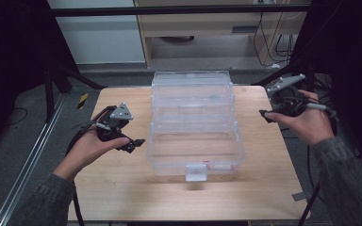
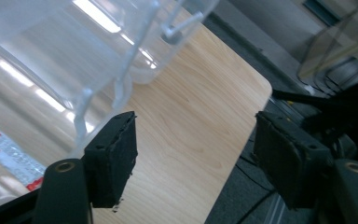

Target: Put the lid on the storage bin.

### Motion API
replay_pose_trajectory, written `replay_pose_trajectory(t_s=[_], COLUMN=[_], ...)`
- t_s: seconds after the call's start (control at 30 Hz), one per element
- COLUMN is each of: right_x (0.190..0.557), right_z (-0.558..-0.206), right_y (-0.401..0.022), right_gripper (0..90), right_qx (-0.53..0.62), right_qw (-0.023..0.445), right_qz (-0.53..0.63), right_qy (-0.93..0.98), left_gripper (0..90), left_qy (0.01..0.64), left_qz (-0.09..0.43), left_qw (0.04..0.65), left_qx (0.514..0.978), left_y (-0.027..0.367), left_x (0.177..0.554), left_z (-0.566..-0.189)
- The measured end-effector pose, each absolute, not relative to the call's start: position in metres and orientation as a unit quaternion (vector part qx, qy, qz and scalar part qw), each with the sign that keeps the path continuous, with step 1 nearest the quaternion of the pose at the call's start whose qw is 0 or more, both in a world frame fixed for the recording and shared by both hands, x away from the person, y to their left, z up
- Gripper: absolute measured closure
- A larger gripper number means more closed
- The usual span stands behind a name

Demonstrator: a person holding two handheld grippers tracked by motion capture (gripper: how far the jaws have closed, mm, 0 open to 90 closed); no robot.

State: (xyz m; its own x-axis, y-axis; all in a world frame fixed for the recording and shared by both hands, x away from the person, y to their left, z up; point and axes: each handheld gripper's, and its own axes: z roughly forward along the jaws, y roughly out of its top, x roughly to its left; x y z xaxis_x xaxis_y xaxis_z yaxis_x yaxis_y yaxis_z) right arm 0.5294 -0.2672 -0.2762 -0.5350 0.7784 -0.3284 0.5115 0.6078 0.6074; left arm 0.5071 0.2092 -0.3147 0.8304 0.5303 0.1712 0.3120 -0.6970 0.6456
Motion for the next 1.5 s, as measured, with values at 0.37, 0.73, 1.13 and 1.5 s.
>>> replay_pose_trajectory(t_s=[0.37,0.73,1.13,1.5], right_x=[0.575,0.594,0.613,0.631], right_z=[-0.254,-0.266,-0.278,-0.293], right_y=[-0.215,-0.175,-0.145,-0.138], right_gripper=[52.8,61.4,63.6,73.2], right_qx=[0.260,0.159,0.098,0.069], right_qw=[0.266,0.236,0.215,0.186], right_qz=[0.211,0.179,0.122,0.084], right_qy=[0.904,0.942,0.964,0.977], left_gripper=[13.9,10.2,6.7,9.6], left_qy=[0.162,0.120,0.092,0.078], left_qz=[0.161,0.131,0.108,0.086], left_qw=[0.305,0.300,0.276,0.262], left_qx=[0.925,0.937,0.951,0.958], left_y=[0.176,0.145,0.128,0.125], left_x=[0.507,0.505,0.504,0.501], left_z=[-0.304,-0.312,-0.326,-0.343])
